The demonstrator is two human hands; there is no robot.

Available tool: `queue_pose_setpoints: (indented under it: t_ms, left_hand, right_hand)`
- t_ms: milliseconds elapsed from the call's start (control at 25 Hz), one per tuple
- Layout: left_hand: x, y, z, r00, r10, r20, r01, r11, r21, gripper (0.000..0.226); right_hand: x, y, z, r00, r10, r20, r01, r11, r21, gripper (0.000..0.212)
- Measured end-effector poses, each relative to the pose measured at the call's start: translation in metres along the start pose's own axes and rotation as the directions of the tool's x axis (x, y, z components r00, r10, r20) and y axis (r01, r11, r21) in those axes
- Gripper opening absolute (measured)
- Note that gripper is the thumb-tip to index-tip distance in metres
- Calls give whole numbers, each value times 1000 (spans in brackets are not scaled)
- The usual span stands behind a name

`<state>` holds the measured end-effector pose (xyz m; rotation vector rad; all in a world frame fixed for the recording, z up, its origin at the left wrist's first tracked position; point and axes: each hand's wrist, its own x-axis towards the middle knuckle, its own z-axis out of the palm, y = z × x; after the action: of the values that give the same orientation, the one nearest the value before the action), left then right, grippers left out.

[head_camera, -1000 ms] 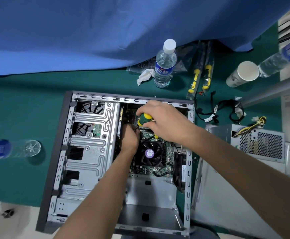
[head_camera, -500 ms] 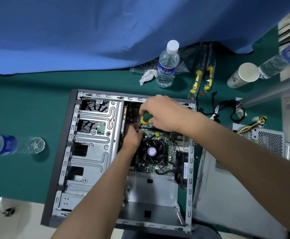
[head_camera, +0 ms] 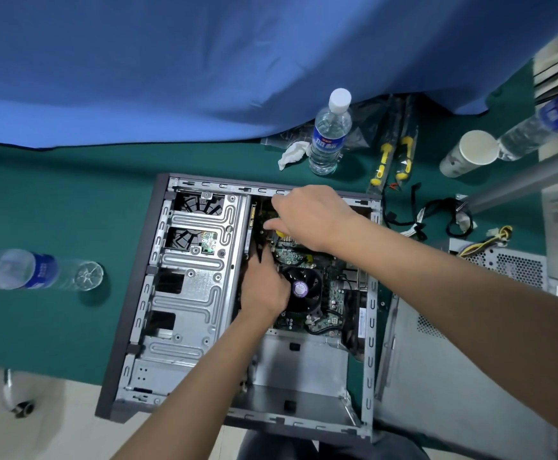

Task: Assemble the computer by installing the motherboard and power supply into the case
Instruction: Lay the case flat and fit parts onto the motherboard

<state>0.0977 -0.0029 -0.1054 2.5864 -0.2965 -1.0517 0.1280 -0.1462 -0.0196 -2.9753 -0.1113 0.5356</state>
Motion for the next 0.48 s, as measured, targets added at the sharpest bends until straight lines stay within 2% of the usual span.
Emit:
queue_pose_setpoints:
  t_ms: [40, 120, 160, 240, 280, 360, 400, 480]
  left_hand:
    - [-8, 2, -4, 998, 50, 26, -52, 996, 70, 55]
    - [-27, 0, -19, 988, 150, 30, -152, 984, 95, 38]
    - [-35, -5, -29, 984, 179, -16, -177, 981, 82, 31]
    - [-43, -22, -52, 948, 240, -211, -233, 971, 57, 25]
    - [-44, -33, -63, 901, 291, -323, -280, 957, 81, 25]
    - [-36, -56, -75, 802, 368, -470, -320, 930, 183, 32]
    - [-32, -66, -77, 798, 369, -476, -292, 928, 231, 38]
    - [-28, -84, -72, 855, 351, -382, -226, 915, 334, 52]
  right_hand:
    - [1, -1, -1, 999, 20, 33, -20, 1000, 19, 37]
    - [1, -1, -3, 989, 5, 149, -28, 987, 155, 25]
    - [1, 0, -3, 982, -25, 189, -19, 974, 225, 23]
    - [-3, -2, -4, 987, -42, 155, 1, 967, 254, 20]
    - [-5, -4, -3, 996, -13, 87, -5, 978, 210, 18]
    - [-7, -11, 5, 998, 67, -15, -66, 995, 69, 30]
    - [-8, -15, 7, 994, 109, -9, -109, 993, 45, 37]
    - [-7, -23, 3, 980, 181, 79, -191, 972, 134, 39]
